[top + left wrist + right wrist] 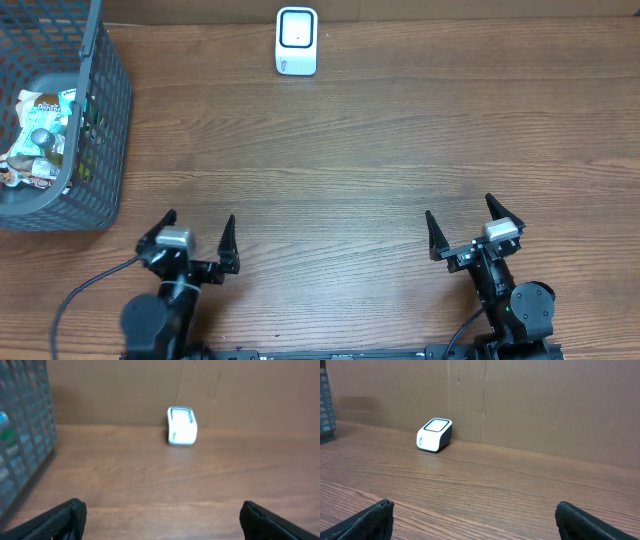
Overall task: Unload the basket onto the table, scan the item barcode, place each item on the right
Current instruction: 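Move the left gripper into the grey basket toward the yellow bottle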
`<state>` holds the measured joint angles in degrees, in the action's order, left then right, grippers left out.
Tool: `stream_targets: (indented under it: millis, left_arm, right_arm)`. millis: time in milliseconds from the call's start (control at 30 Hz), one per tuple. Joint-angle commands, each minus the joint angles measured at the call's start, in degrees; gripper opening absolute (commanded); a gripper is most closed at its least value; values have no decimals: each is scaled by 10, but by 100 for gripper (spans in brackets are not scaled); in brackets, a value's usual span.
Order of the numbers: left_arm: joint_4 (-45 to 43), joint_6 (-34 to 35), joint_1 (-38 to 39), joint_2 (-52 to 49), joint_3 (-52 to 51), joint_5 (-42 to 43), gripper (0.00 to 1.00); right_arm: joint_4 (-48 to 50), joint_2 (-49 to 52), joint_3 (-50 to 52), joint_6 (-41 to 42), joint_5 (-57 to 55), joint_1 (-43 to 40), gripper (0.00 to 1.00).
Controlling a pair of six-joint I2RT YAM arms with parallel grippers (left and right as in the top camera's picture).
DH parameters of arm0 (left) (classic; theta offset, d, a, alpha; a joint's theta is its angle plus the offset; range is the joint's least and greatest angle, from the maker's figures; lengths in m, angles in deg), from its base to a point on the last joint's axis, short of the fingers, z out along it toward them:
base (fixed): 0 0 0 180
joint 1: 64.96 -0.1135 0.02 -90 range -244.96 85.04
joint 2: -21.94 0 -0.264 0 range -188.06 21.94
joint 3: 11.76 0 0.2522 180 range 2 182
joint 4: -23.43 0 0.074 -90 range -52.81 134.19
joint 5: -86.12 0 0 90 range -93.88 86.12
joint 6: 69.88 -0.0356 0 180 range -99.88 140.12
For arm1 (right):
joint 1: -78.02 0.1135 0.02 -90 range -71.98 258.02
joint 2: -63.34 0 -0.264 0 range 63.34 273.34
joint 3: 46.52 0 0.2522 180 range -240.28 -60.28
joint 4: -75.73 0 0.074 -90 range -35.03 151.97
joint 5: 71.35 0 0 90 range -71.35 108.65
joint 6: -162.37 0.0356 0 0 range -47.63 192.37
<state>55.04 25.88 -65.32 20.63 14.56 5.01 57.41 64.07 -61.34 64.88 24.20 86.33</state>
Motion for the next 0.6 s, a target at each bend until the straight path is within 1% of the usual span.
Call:
stream_targets:
  millis: [0, 67, 167, 300, 400, 467, 567]
  left_arm:
    - [36, 27, 4, -20, 117, 17, 100]
    - [83, 34, 4, -55, 186, 15, 100]
    - [160, 38, 4, -137, 306, 18, 100]
    - [293, 45, 4, -281, 492, 27, 100]
    - [433, 3, 4, -413, 656, 33, 100]
    - [548, -22, 4, -511, 772, 37, 100]
    - [683, -30, 4, -643, 913, 37, 100]
  right_arm:
    - [2, -6, 6, 1, -3, -2, 100]
    - [2, -6, 6, 1, -3, -2, 100]
    - [2, -6, 6, 1, -3, -2, 100]
    - [2, -6, 6, 1, -3, -2, 100]
    - [2, -6, 6, 1, -3, -2, 100]
    - [2, -6, 6, 1, -3, -2, 100]
    - [2, -6, 6, 1, -3, -2, 100]
